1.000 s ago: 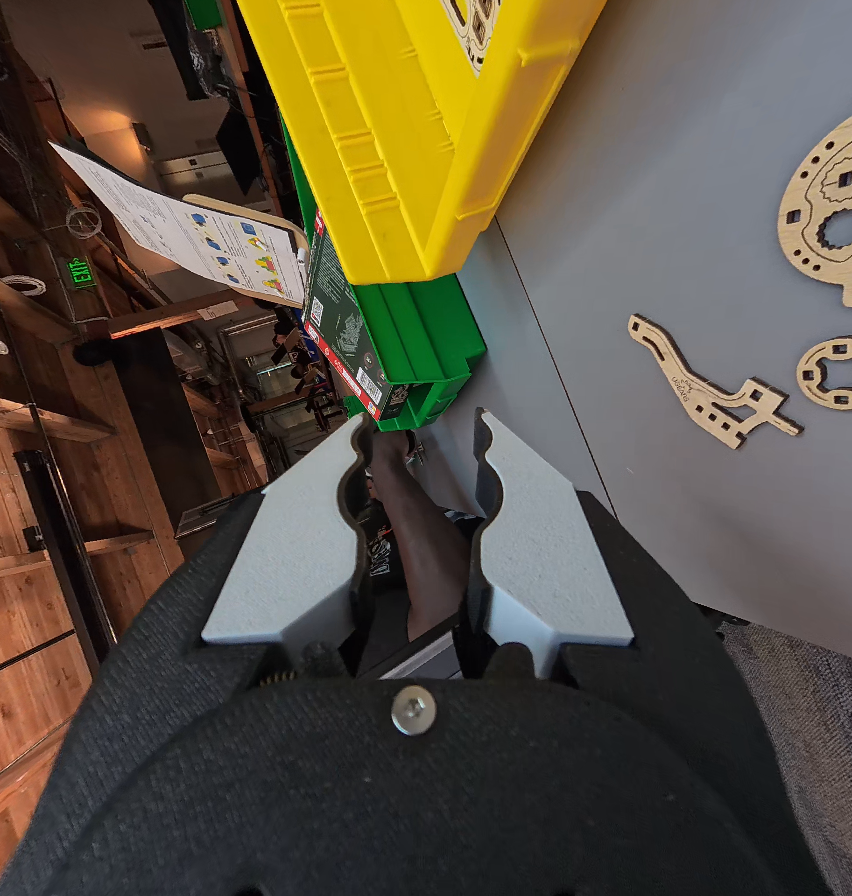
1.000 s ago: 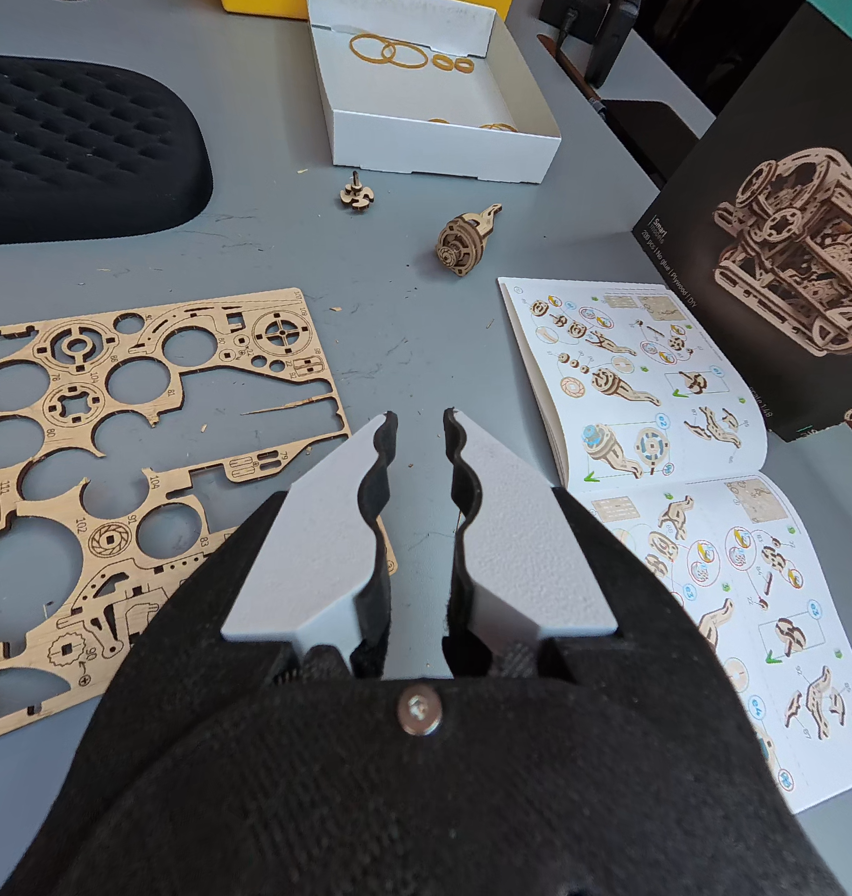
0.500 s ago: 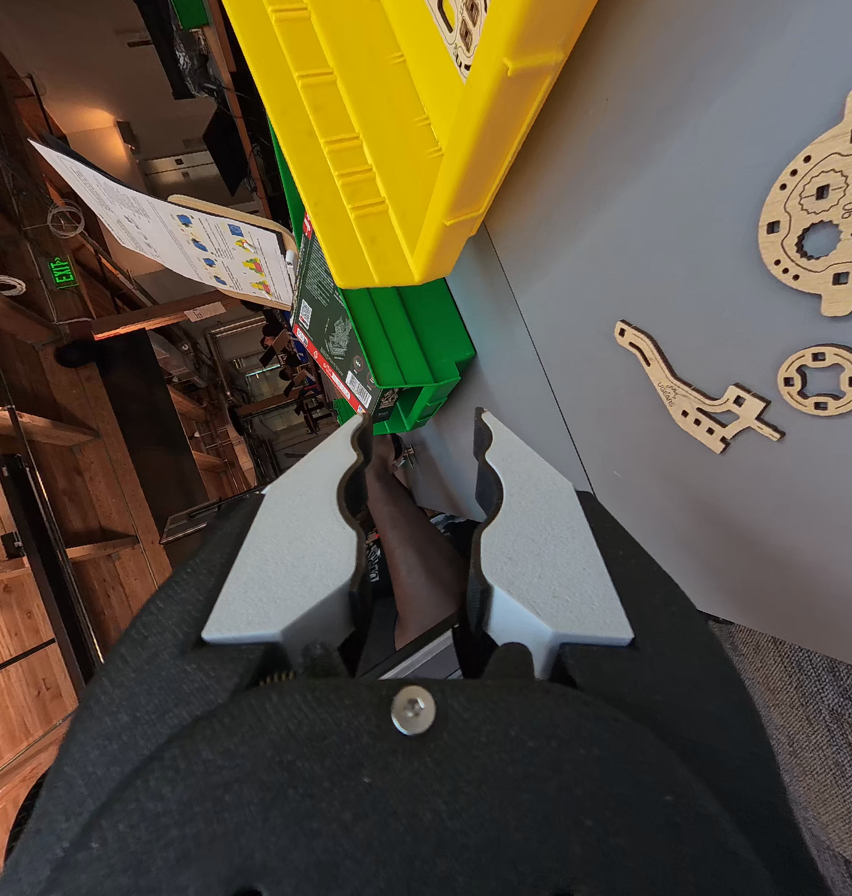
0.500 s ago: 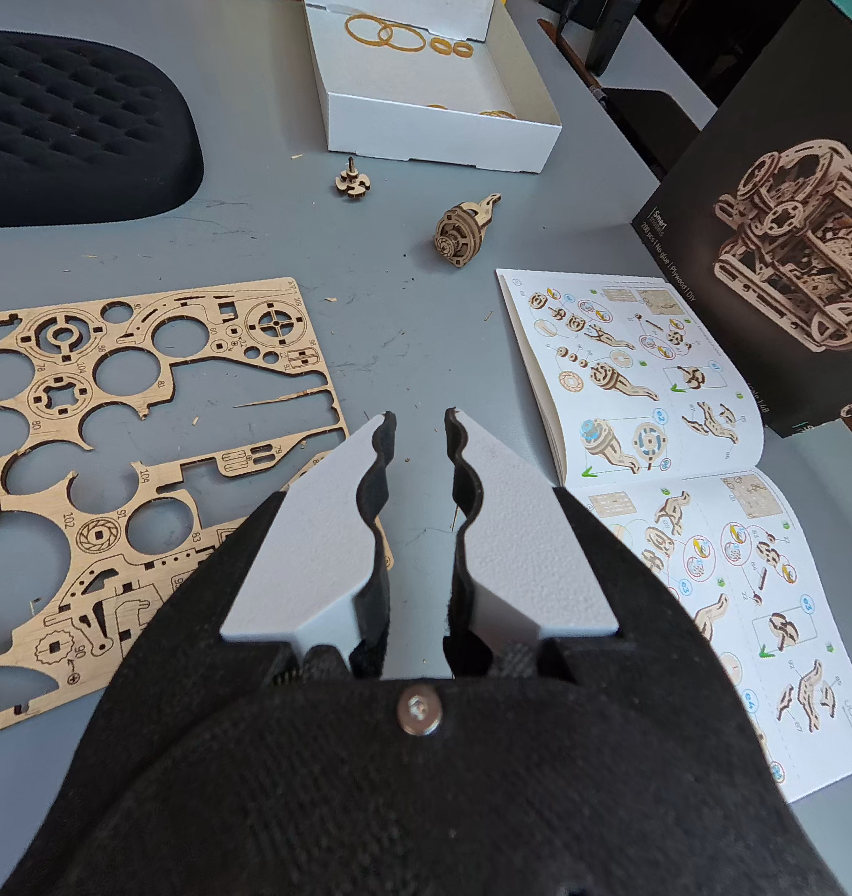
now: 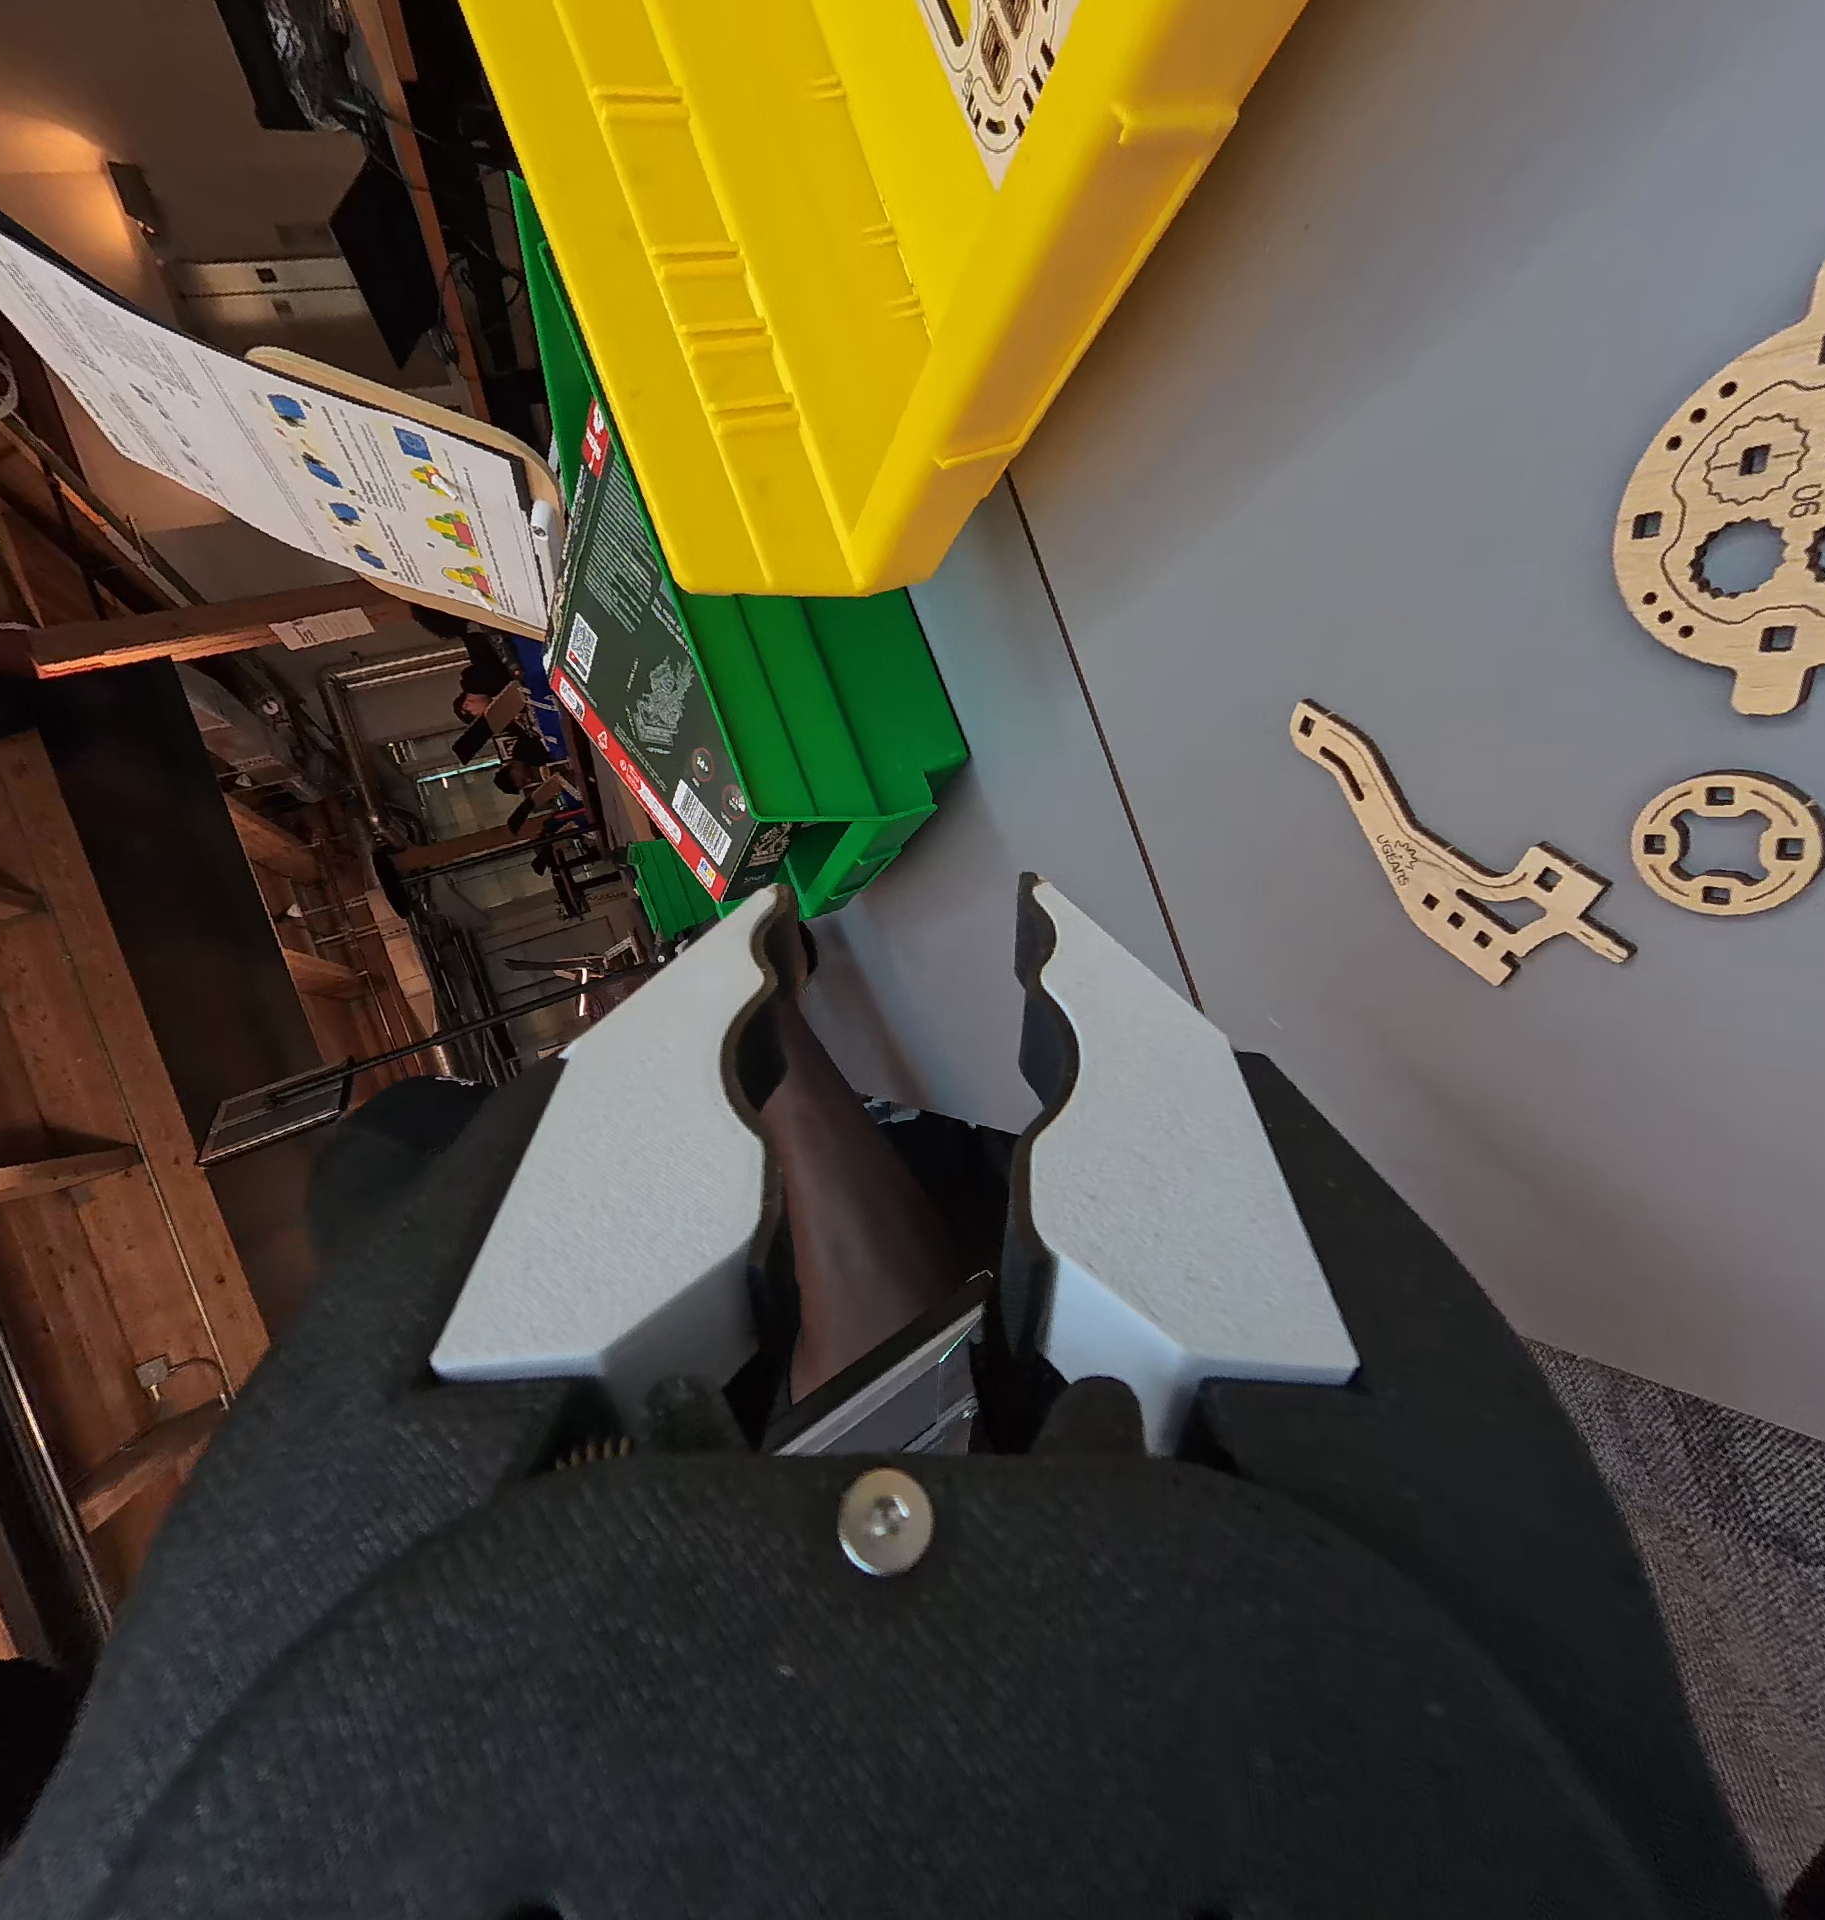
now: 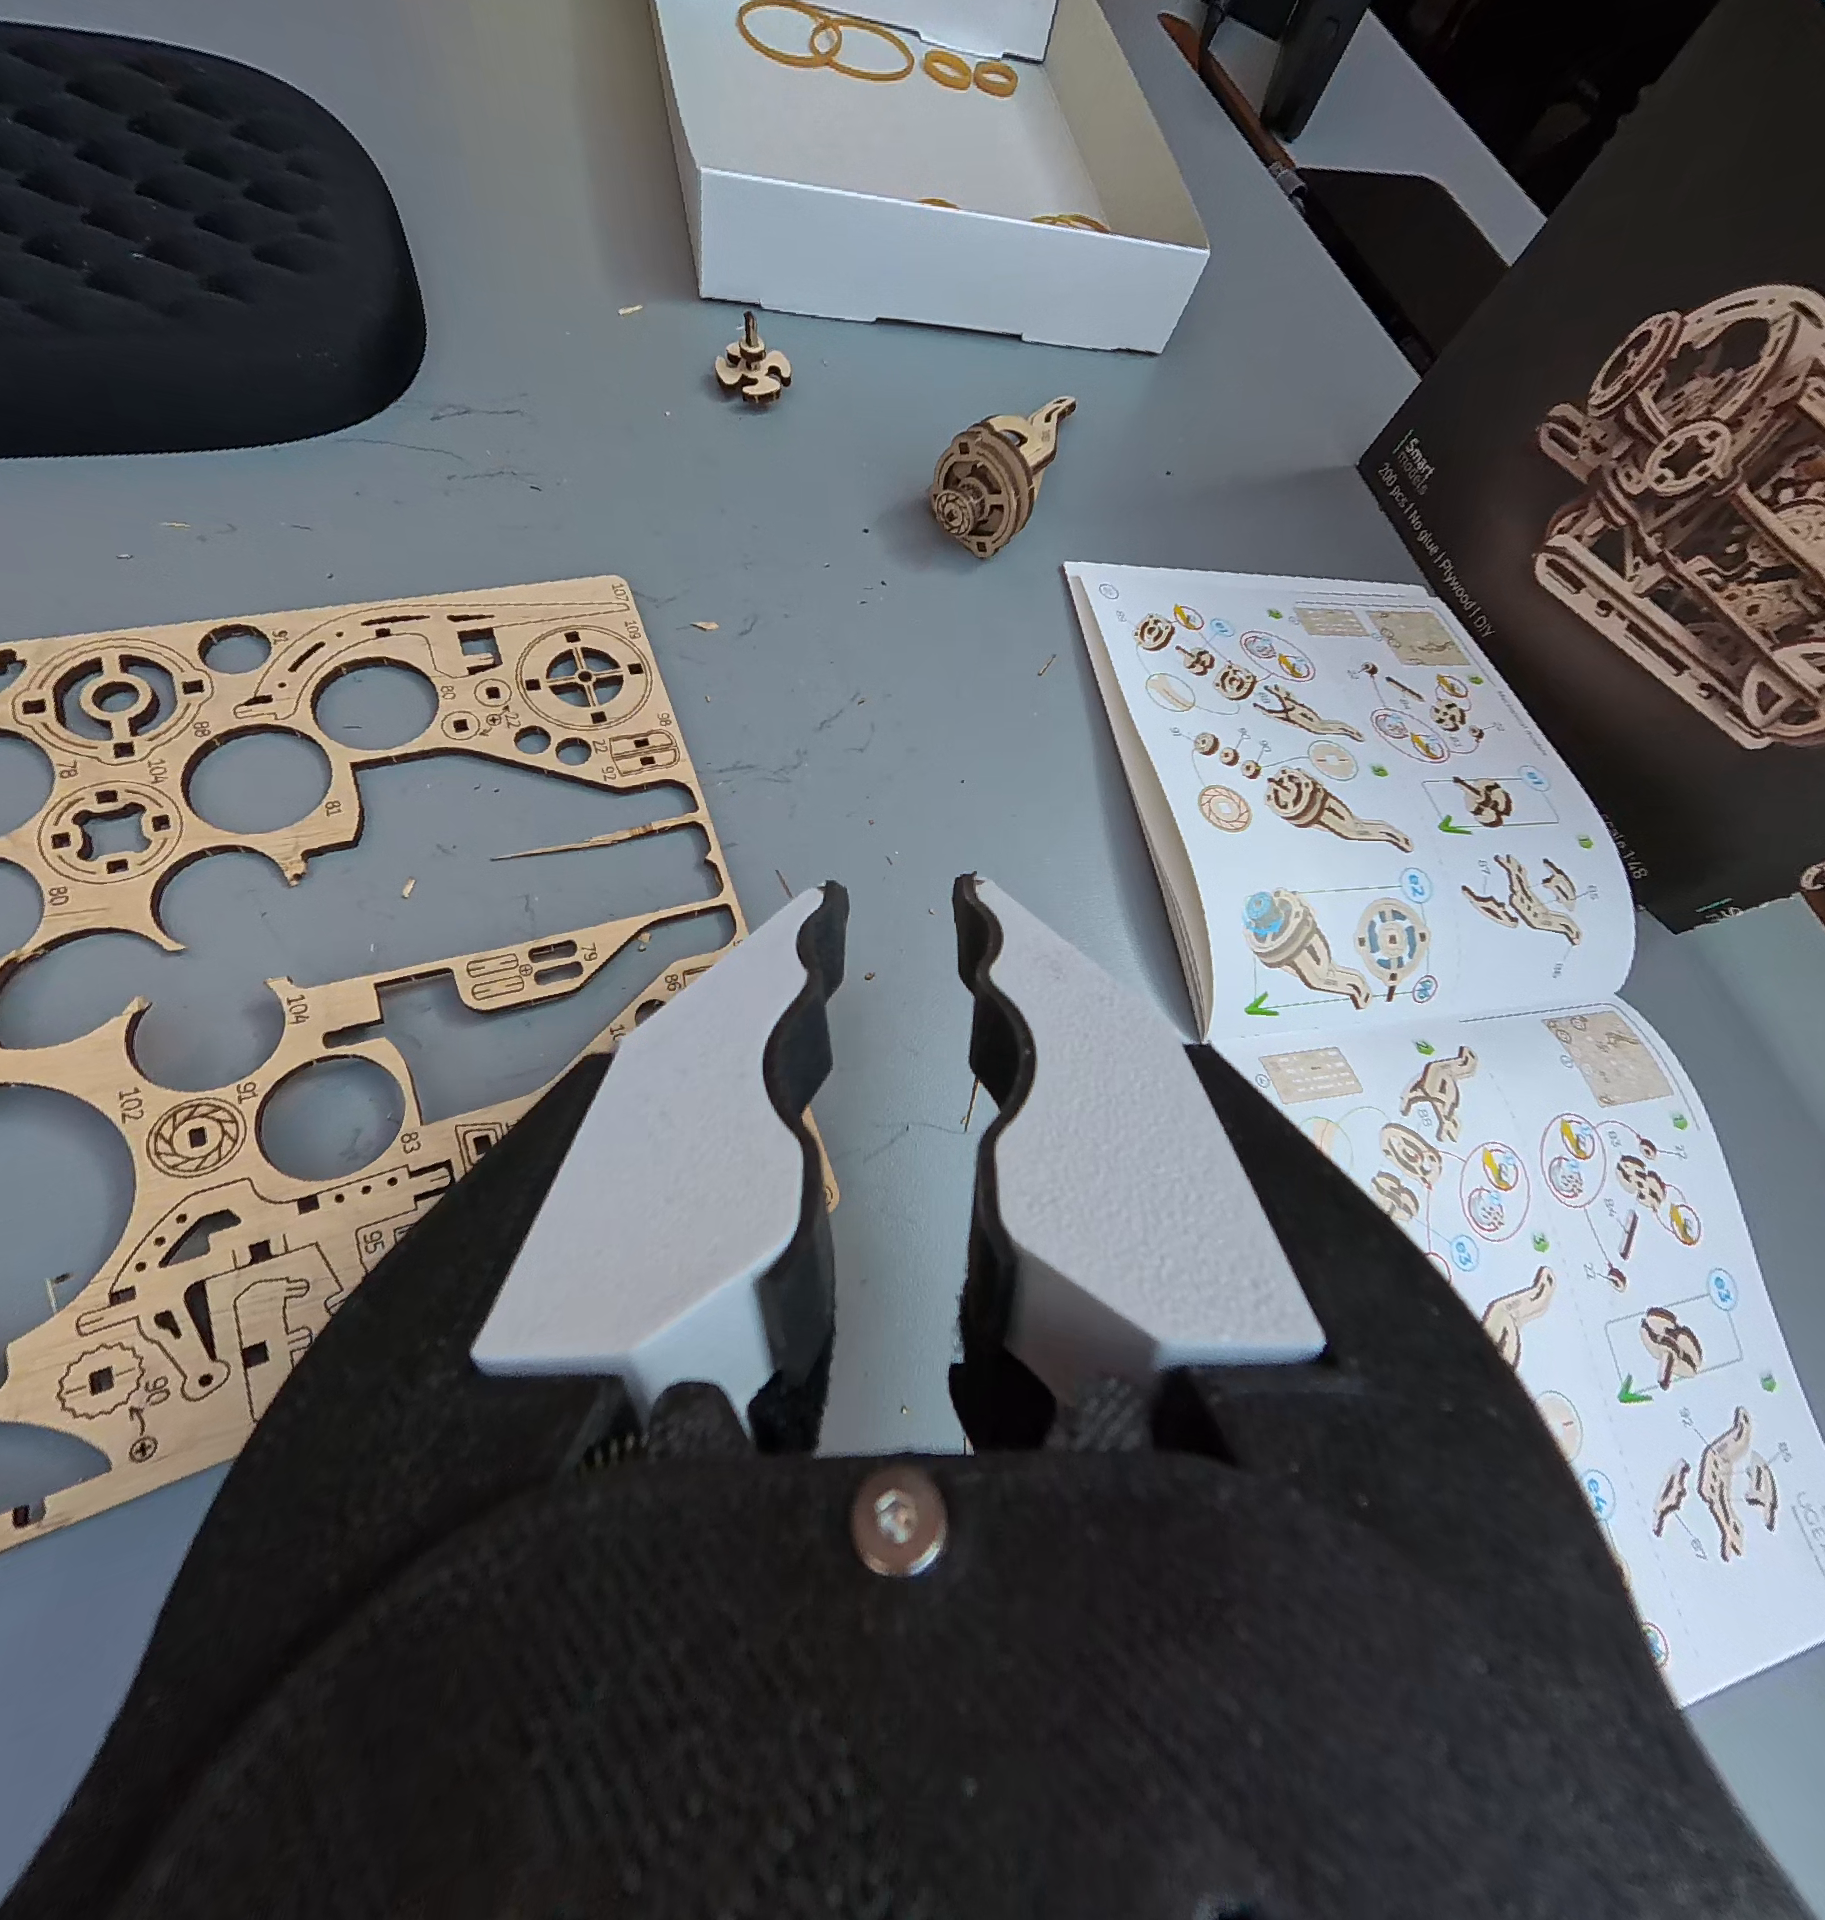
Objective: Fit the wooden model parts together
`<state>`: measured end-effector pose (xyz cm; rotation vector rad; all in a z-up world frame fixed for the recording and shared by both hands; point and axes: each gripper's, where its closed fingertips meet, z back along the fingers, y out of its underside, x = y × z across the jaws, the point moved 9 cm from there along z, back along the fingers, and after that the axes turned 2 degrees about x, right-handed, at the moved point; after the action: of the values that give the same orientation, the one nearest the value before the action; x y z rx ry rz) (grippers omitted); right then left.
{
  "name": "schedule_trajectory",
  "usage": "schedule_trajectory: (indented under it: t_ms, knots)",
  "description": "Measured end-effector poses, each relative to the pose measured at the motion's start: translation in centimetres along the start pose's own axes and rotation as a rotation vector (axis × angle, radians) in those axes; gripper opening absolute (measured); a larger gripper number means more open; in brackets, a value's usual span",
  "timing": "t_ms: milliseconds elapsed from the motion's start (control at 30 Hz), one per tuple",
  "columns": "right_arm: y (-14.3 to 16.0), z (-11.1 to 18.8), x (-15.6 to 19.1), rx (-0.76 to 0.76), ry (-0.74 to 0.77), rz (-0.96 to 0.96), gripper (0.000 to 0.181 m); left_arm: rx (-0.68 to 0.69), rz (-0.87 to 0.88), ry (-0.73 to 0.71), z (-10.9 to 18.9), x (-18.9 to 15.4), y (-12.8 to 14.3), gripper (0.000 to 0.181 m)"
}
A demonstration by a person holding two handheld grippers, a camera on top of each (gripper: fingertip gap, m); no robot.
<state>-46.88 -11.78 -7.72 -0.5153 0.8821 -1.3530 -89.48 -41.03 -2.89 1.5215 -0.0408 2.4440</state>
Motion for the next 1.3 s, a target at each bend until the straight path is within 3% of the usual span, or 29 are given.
schedule_trajectory:
  t_ms: [1000, 1133, 1300]
  knots:
    - [0.1, 0.1, 0.0, 0.013, 0.009, 0.02, 0.021, 0.015, 0.05, 0.109, -1.9, -0.5, -0.1, 0.04]
    - [0.1, 0.1, 0.0, 0.013, 0.012, 0.023, 0.021, -0.017, 0.101, 0.203, -2.3, -0.9, -0.4, 0.041]
    - [0.0, 0.2, 0.0, 0.016, 0.018, 0.031, 0.021, -0.107, 0.345, 0.517, -3.3, -1.0, -0.5, 0.04]
